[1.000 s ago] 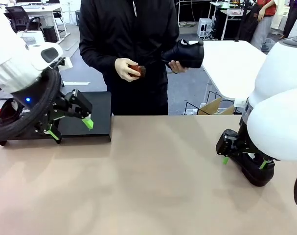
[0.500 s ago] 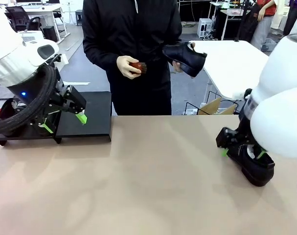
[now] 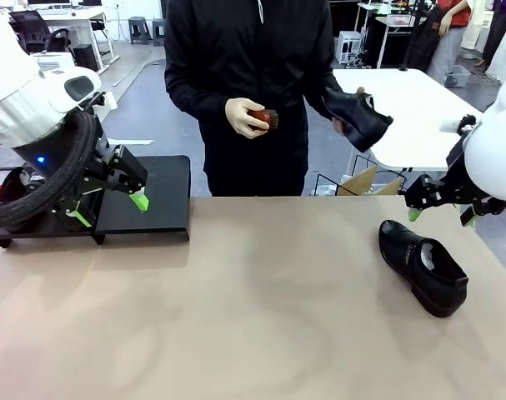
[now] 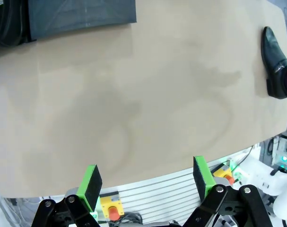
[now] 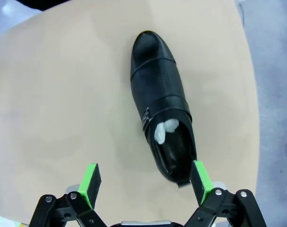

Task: Organize the shoes by placing them on the stand.
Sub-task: Pick up one Shoe and place it in the middle of the table.

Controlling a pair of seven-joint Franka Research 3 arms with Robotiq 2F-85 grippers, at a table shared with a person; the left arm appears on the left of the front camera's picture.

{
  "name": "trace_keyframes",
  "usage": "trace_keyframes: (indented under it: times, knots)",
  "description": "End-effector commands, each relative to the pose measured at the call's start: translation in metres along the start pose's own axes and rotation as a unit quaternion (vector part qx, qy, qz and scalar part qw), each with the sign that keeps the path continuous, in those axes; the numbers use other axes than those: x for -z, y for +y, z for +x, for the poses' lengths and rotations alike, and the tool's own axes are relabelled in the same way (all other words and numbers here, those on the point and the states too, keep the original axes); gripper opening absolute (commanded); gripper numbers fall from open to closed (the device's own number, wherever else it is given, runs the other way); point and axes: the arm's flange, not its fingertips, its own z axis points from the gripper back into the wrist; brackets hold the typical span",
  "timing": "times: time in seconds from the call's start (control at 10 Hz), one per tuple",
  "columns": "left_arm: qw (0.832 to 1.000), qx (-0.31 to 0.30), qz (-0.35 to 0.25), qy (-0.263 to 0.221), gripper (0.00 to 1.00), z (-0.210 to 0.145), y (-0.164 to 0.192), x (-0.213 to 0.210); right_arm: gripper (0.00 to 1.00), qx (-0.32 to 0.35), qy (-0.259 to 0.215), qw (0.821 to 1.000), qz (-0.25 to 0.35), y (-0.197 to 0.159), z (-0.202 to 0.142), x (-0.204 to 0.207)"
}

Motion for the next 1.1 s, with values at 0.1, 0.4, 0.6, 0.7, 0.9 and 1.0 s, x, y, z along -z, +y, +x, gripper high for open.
trace_keyframes:
  times: [0.1, 0.4, 0.6, 0.7, 0.9, 1.0]
  knots:
    - [1.0, 0.007, 0.003, 0.001, 1.0, 0.0, 0.001, -0.002, 1.0, -0.02, 0.012, 1.0, 0.017, -0.005, -0.009, 0.009]
    - [1.0, 0.007, 0.003, 0.001, 1.0, 0.0, 0.001, -0.002, 1.0, -0.01, -0.002, 1.0, 0.019, -0.02, -0.076, -0.029]
    - [1.0, 0.007, 0.003, 0.001, 1.0, 0.0, 0.001, -0.002, 1.0, -0.013, 0.007, 0.999, 0.033, -0.027, -0.13, -0.055]
    - [1.0, 0.007, 0.003, 0.001, 1.0, 0.0, 0.001, -0.002, 1.0, -0.019, 0.013, 0.999, 0.031, -0.031, -0.147, -0.064]
    - [1.0, 0.007, 0.003, 0.001, 1.0, 0.0, 0.001, -0.002, 1.0, -0.026, 0.029, 0.999, 0.034, -0.037, -0.165, -0.069]
    - [1.0, 0.007, 0.003, 0.001, 1.0, 0.0, 0.001, -0.002, 1.0, -0.024, 0.053, 0.997, 0.042, -0.037, -0.158, -0.06]
